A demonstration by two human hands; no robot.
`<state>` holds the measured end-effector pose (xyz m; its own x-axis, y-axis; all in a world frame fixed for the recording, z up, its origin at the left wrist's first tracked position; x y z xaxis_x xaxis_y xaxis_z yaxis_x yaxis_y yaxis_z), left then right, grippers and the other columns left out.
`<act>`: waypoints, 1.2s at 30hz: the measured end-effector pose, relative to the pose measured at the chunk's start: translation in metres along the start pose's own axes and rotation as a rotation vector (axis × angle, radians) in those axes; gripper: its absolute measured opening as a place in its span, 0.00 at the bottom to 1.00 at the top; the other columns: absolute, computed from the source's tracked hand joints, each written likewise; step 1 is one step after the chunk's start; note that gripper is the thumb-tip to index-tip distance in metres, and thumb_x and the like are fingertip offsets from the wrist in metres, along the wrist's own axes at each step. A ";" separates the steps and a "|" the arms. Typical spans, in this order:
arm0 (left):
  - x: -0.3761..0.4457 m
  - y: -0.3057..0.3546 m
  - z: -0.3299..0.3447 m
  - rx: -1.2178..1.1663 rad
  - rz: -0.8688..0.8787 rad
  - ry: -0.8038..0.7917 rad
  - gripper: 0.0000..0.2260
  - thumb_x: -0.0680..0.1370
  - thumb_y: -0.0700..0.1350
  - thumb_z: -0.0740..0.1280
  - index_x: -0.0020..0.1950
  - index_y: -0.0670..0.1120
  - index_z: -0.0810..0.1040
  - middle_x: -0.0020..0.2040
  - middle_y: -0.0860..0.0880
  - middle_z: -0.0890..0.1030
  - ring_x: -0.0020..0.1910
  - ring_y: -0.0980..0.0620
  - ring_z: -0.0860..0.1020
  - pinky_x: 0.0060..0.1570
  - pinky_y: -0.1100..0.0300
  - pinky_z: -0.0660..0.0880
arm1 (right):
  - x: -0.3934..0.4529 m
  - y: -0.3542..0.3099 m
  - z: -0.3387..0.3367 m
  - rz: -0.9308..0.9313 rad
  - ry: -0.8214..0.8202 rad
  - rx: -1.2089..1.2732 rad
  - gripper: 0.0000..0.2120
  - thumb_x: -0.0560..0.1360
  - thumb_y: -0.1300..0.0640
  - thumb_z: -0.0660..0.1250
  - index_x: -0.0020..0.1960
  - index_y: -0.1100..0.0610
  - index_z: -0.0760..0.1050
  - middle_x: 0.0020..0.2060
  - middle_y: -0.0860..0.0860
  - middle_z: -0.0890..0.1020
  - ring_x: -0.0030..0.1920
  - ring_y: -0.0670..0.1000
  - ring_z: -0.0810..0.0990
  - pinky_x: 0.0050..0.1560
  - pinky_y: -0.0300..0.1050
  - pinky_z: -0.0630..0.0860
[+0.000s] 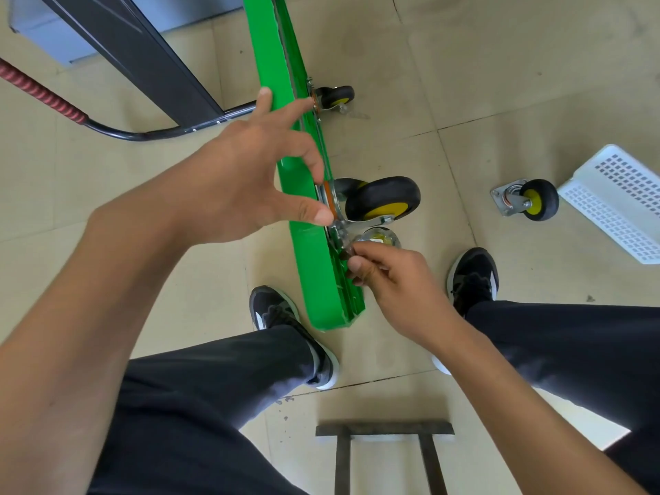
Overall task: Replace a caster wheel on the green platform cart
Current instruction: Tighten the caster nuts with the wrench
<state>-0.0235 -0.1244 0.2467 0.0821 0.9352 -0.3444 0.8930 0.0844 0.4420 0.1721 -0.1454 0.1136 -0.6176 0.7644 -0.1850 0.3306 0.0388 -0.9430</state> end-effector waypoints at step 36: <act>-0.001 0.000 0.000 -0.014 0.003 -0.004 0.22 0.63 0.65 0.70 0.52 0.57 0.80 0.82 0.54 0.52 0.81 0.47 0.42 0.77 0.47 0.45 | -0.006 -0.063 -0.021 0.540 -0.176 0.457 0.19 0.81 0.49 0.65 0.41 0.63 0.79 0.27 0.52 0.74 0.24 0.49 0.71 0.23 0.39 0.68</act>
<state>-0.0237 -0.1250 0.2467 0.0867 0.9342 -0.3460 0.8866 0.0859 0.4544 0.1695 -0.1390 0.1798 -0.5713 0.4846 -0.6624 0.3142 -0.6165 -0.7220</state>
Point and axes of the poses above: each hand's wrist, its own x-axis towards the middle knuckle, its own z-axis out of the palm, y = z × x, the point moved 3 cm from there along x, towards the middle knuckle
